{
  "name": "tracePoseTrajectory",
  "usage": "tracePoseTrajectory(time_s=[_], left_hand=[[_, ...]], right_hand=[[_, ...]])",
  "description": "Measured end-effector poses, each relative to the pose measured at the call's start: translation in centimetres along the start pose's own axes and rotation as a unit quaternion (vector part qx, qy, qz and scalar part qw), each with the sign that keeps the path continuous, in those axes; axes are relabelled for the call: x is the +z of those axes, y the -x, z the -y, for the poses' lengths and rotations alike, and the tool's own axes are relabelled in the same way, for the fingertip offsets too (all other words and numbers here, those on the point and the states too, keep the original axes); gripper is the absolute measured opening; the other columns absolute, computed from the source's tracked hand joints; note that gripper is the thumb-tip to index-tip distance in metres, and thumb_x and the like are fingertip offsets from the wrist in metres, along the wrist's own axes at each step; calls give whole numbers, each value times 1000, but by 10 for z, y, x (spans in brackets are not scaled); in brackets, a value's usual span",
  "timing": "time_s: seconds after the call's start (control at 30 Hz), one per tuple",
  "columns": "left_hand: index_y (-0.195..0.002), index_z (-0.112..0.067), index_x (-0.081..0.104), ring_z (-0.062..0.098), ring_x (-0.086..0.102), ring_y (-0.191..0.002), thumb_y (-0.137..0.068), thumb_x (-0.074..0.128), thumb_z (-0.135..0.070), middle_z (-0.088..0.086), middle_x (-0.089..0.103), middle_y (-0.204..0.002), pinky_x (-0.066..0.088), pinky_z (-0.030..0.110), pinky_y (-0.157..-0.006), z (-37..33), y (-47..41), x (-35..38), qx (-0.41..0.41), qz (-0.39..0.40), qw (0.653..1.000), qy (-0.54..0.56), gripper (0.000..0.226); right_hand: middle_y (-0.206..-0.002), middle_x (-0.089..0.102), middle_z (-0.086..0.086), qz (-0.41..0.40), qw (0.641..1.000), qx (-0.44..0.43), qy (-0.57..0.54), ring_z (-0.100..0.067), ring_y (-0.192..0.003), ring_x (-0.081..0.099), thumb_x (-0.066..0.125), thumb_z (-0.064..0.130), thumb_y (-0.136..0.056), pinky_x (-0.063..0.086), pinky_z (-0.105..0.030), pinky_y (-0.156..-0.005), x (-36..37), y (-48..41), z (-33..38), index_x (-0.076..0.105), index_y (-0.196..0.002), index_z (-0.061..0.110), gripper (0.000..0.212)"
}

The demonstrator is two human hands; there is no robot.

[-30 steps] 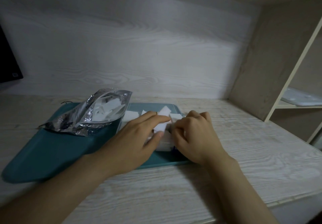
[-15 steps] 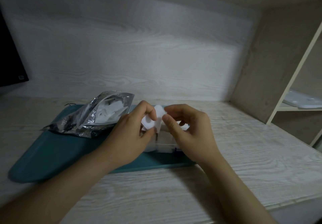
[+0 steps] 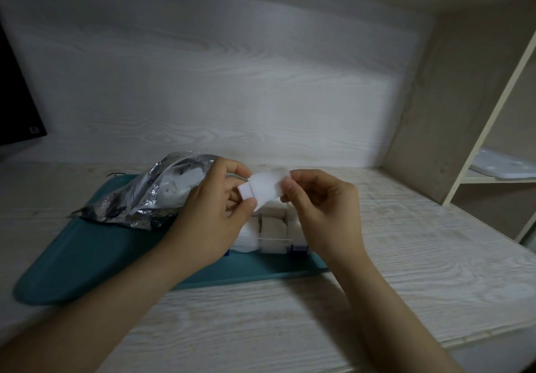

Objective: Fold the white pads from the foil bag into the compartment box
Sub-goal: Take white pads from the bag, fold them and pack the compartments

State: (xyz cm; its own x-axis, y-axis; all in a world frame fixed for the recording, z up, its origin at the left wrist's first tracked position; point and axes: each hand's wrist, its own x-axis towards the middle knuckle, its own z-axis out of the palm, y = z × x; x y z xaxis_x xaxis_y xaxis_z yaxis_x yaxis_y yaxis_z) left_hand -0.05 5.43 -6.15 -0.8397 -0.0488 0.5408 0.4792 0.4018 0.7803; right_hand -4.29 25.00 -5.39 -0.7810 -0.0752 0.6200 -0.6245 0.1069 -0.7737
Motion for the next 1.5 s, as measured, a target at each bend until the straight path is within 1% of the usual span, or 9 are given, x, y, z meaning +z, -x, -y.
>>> tracePoseTrajectory(time_s=[0.13,0.27,0.33,0.47,0.63,0.73,0.97,1.33,1.5], left_hand=[[-121,-23,61,16,73,-89,-95,72,2,0,76,-102,61,36,-83,1,-2,-1,-3,3,1000,30,38],[-130,-24,64,18,77,-84,-95,73,2,1,78,-103,56,21,-73,0,-3,-2,-15,9,999,47,44],[-130,-23,67,19,78,-84,-96,72,1,0,78,-105,57,22,-74,1,-4,-2,-23,7,998,54,42],[-126,-23,71,16,79,-90,-96,72,3,-1,79,-108,59,25,-78,1,-6,-2,-35,4,996,77,40],[-131,-17,71,14,76,-104,-91,71,15,0,78,-117,62,28,-90,-2,-6,-2,-40,25,993,109,50],[-132,-18,70,15,75,-105,-90,75,10,0,78,-115,60,25,-91,-2,-5,-1,-33,32,993,110,50],[-136,-16,68,13,75,-104,-89,77,9,-1,77,-120,59,23,-90,-3,-3,-1,-31,41,994,97,55],[-139,-18,65,20,77,-105,-82,81,14,0,76,-123,60,28,-94,-9,-1,0,-54,60,986,149,67],[-132,-22,71,11,76,-107,-88,83,-8,-8,78,-120,60,24,-91,-14,1,1,-31,35,992,114,47]], right_hand=[[-87,81,7,3,1000,10,19,-13,-78,76,77,14,-96,61,-24,-68,-1,0,-2,82,-106,16,11],[-91,80,9,-18,999,20,46,-11,-86,76,76,20,-97,63,-32,-79,-1,-2,-7,82,-106,19,11],[-91,80,8,-35,998,28,42,-11,-88,75,76,23,-97,62,-34,-80,-1,-2,-6,82,-102,20,8],[-81,78,0,-17,998,48,-48,-8,-73,69,73,13,-98,56,-22,-70,-5,-2,4,80,-97,12,8],[-79,75,-15,17,995,59,-78,-23,-70,69,77,8,-95,56,-26,-63,-1,2,8,77,-105,15,13],[-73,73,-12,4,998,45,-45,-31,-64,67,78,9,-94,50,-26,-57,-1,3,6,69,-105,18,17],[-79,76,5,13,999,-26,41,-10,-70,67,77,9,-94,45,-14,-64,1,2,1,79,-99,22,14],[-84,77,12,17,995,-48,90,-11,-79,71,75,8,-95,43,-8,-69,2,3,3,80,-100,22,15],[-81,75,12,18,990,-70,120,-14,-78,69,77,15,-95,43,-10,-71,3,5,3,78,-105,26,15]])
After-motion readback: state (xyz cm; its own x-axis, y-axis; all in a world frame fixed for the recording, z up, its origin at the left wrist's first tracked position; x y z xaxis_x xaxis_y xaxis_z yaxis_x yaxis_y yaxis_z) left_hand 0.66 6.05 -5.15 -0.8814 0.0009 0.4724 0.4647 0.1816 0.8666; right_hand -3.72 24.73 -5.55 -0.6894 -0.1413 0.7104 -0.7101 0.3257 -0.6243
